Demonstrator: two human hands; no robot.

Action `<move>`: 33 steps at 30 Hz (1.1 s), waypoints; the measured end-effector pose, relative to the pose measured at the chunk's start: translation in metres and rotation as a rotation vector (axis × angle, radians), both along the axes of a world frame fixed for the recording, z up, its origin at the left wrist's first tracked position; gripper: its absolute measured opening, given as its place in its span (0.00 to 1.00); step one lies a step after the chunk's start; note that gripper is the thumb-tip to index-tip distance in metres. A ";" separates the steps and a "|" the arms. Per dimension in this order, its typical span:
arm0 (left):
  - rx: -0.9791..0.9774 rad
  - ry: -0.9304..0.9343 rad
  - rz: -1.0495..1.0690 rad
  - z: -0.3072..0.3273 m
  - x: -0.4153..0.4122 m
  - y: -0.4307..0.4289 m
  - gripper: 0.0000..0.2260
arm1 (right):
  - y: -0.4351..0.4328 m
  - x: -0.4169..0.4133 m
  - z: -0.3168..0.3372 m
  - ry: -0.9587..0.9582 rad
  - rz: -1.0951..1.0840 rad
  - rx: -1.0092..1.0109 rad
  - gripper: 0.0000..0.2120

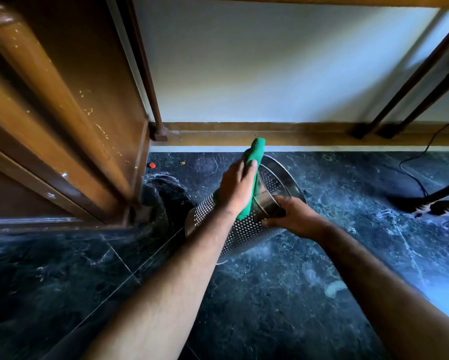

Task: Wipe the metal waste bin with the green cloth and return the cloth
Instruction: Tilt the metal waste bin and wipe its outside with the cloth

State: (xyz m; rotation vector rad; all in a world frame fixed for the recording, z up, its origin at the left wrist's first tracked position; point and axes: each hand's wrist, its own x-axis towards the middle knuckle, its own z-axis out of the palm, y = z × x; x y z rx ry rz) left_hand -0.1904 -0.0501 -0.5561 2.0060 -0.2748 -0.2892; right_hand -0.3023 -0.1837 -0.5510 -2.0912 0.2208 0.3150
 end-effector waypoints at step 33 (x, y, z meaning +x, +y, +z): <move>0.451 0.215 0.010 -0.106 -0.030 0.080 0.29 | -0.003 -0.018 0.001 -0.065 -0.357 0.070 0.09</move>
